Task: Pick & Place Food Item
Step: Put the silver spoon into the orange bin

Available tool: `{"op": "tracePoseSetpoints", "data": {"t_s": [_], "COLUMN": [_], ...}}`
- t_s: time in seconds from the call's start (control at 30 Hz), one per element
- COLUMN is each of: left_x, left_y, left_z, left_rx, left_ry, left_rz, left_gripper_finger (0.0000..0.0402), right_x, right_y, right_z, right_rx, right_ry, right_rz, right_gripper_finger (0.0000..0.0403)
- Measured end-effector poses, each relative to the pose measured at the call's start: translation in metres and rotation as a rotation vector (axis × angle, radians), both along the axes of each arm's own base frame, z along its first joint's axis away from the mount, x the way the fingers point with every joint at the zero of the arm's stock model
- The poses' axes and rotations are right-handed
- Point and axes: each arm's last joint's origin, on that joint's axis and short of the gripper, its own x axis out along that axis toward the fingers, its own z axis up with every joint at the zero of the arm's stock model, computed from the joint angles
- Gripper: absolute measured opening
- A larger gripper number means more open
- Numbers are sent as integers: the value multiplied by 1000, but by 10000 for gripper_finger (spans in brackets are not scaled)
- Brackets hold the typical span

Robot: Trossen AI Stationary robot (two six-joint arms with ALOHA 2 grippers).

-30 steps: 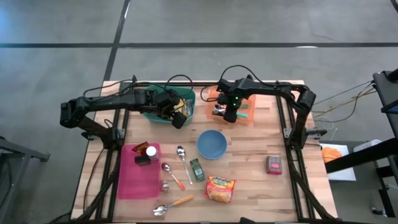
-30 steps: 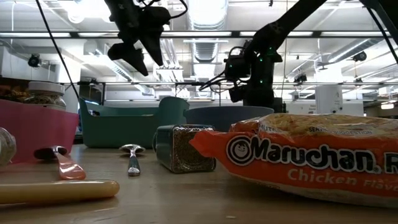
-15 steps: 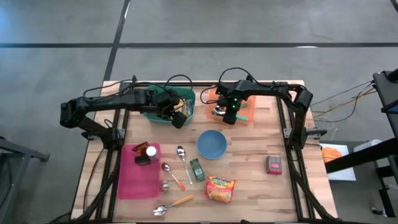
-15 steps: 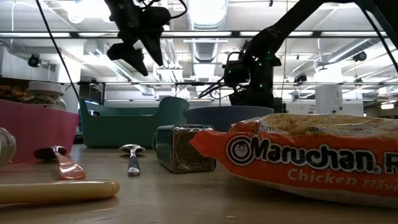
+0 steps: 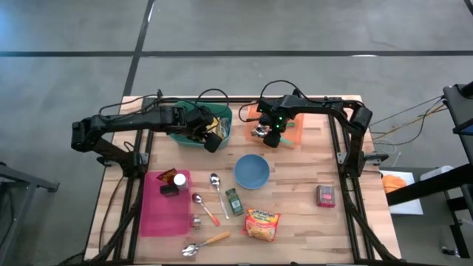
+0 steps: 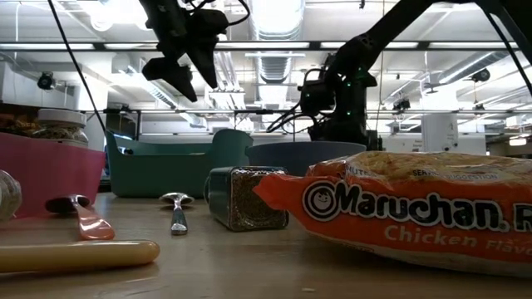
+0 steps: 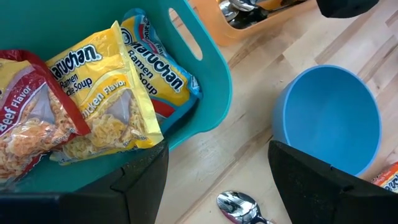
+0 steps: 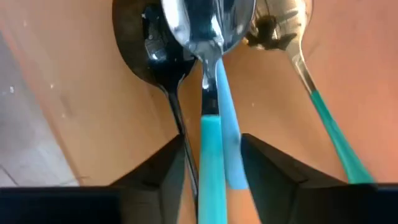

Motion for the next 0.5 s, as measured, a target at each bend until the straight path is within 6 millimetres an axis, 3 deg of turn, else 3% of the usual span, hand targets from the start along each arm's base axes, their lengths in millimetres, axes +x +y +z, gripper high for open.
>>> {"op": "tracePoseSetpoints", "data": {"t_s": [0.27,0.5], "left_x": [-1,-1], "left_y": [0,-9], "left_z": [0,-3], "left_rx": [-1,4], "left_ry": [9,36], "left_rz": [-1,-67], "left_gripper_finger": [278,278], "right_x": [-5,-16], "right_y": [3,13], "right_z": [14,54], "right_rx": [0,-56], "right_ry": [-8,-89], "right_rz": [-51,-136], "right_gripper_finger": [229,242]}}
